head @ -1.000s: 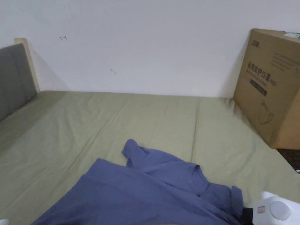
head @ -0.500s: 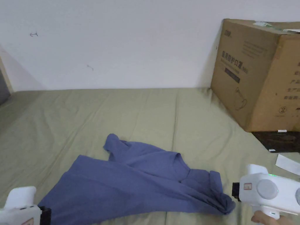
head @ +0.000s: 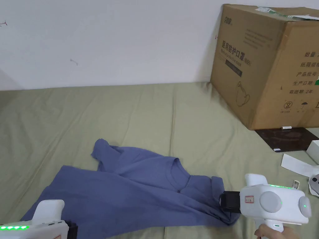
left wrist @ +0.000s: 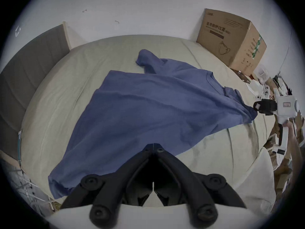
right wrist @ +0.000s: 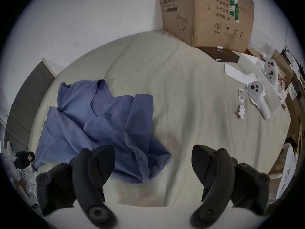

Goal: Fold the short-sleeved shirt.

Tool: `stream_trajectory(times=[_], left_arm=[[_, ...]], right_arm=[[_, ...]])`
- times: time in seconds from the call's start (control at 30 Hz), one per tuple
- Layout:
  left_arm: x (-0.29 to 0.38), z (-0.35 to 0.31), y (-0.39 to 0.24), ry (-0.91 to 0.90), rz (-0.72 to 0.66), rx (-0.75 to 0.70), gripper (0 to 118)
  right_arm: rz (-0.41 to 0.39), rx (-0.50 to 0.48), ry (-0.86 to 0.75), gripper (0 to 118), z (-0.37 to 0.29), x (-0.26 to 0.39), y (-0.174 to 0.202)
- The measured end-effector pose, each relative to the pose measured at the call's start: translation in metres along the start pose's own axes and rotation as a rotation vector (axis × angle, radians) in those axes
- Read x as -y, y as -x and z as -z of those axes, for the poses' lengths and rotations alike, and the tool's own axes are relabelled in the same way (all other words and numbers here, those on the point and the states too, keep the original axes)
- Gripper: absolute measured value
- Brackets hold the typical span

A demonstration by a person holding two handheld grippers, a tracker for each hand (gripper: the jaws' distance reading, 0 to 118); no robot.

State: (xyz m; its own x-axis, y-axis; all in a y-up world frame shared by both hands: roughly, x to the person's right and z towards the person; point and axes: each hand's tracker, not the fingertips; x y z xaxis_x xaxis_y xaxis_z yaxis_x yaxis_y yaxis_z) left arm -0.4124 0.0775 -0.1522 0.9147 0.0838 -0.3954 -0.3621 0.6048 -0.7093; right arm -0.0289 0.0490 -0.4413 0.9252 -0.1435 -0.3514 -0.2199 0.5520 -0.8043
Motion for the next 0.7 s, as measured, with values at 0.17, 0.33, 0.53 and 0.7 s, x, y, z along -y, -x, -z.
stream_trajectory(times=[0.17, 0.33, 0.53, 0.7], left_arm=[[-0.007, 0.020, 0.004, 0.035, 0.005, -0.003, 0], [-0.013, 0.029, 0.011, 0.055, -0.004, -0.005, 0], [-0.038, 0.040, 0.029, 0.042, -0.025, -0.016, 0], [-0.085, 0.066, 0.057, 0.021, -0.041, -0.020, 0]], right_arm=[[0.003, 0.037, 0.077, 6, 0.035, 0.004, -0.005], [0.023, 0.042, 0.076, 4, 0.036, 0.007, -0.004], [0.042, 0.002, 0.048, 4, 0.021, -0.008, -0.007], [0.049, -0.001, 0.044, 4, 0.020, -0.015, -0.009]])
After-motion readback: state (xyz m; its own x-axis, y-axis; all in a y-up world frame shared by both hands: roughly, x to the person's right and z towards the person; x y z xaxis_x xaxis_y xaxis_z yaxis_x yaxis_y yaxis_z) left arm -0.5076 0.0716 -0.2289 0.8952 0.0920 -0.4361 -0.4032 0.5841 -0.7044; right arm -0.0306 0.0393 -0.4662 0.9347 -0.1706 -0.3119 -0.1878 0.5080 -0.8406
